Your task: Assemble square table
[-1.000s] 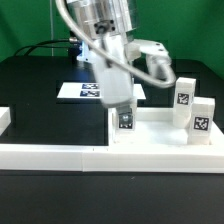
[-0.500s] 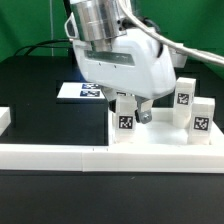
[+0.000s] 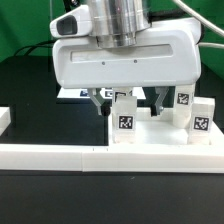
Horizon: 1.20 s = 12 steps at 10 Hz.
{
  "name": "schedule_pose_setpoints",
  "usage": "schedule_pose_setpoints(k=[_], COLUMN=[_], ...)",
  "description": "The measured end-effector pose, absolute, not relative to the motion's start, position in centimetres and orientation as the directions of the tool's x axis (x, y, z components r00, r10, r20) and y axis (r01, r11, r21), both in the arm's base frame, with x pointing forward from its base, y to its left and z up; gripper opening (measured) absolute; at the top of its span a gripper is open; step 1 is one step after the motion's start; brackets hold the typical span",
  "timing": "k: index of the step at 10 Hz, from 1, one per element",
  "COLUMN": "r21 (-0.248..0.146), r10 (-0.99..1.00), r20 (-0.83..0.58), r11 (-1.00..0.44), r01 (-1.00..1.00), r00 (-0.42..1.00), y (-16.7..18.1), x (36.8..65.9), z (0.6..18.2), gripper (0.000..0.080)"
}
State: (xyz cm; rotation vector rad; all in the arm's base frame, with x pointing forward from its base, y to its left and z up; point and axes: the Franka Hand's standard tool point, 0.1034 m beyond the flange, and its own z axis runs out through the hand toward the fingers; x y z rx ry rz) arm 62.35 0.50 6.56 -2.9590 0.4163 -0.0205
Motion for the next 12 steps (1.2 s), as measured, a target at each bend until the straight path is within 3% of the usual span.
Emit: schedule_pose_setpoints(k=[2, 3, 4, 5, 6, 9, 10, 12], r21=[-0.150, -0.150, -0.150, -0.149, -0.147, -0.137, -0.124, -0.081], r10=[-0.297, -0.302, -0.346, -0.419, -0.477, -0.659, -0.769, -0.966], r20=[-0.002, -0.003, -0.010, -0.022, -0.032, -0.062, -0.077, -0.133], r11=[-0.944, -0.942, -0.927, -0.896, -0.867, -0.739, -0.624, -0.213], r01=[-0.294, -0.299, -0.344, -0.417, -0.476, -0.660, -0.771, -0.974], r00=[0.955, 0.953, 0.938, 0.908, 0.878, 0.750, 0.635, 0.222], y=[0.28, 0.23, 0.23, 0.25, 0.21, 0.19, 0.29, 0.58], x=[62.31, 62.30, 62.30, 62.30, 62.31, 62.35, 62.42, 62.45], z=[6.43, 6.42, 6.41, 6.40, 6.41, 6.42, 6.48, 6.38], gripper=[0.0649, 0.0493, 0.0493, 0.0353, 0.0290, 0.0290, 0.0290, 0.0290])
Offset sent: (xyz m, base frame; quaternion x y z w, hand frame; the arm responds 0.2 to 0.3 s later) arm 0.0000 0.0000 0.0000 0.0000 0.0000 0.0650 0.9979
